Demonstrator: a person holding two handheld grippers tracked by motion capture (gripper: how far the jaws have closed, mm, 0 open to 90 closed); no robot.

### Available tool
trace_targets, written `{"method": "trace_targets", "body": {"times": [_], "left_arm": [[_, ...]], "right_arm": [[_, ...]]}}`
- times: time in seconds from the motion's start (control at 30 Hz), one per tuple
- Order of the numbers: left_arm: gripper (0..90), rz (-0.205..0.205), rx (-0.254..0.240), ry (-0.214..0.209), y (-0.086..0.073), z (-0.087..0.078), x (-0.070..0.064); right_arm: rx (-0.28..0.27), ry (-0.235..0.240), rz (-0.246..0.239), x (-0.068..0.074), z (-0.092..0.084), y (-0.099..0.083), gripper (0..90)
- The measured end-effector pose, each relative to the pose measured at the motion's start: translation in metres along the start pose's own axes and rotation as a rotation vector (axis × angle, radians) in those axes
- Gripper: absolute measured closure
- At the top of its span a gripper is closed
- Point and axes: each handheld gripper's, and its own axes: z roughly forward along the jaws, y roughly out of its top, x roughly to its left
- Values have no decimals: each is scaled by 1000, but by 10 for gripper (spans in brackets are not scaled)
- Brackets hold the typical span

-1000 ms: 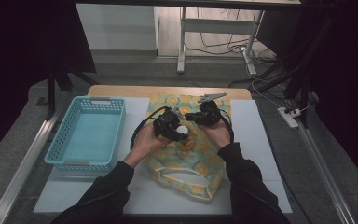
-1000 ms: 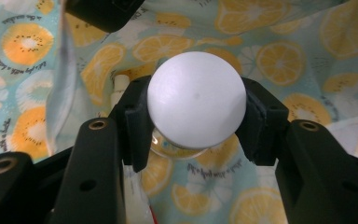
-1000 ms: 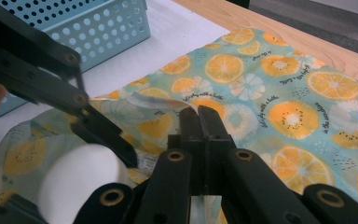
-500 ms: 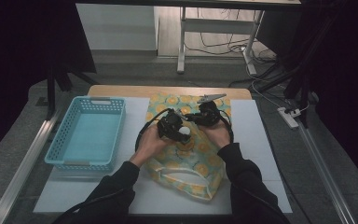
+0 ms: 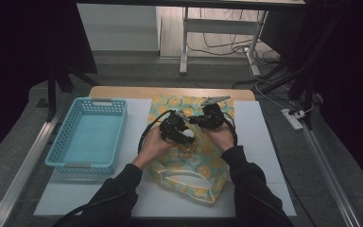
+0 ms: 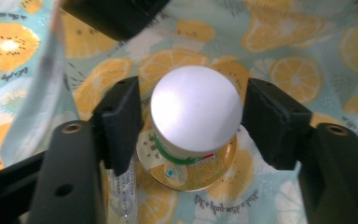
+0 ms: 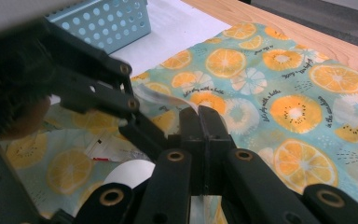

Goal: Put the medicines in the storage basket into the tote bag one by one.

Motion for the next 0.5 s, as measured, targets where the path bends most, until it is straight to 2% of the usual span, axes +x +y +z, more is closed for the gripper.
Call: {"method": "trace_targets", "body": {"times": [0.13, 0.27, 0.4, 0.5], "left_arm": [[293, -9, -30, -13, 0, -10, -3], [221, 5, -31, -16, -2, -19, -8], [161, -8, -59, -35, -5, -27, -13], [100, -8, -57, -40, -7, -30, -17]], "right_arm": [[-2, 1, 4, -1, -1, -1, 900], [-2, 3, 5, -2, -3, -2, 900], [-2, 5, 6, -1, -4, -2, 900], [-2, 5, 2, -1, -4, -2, 900]]}}
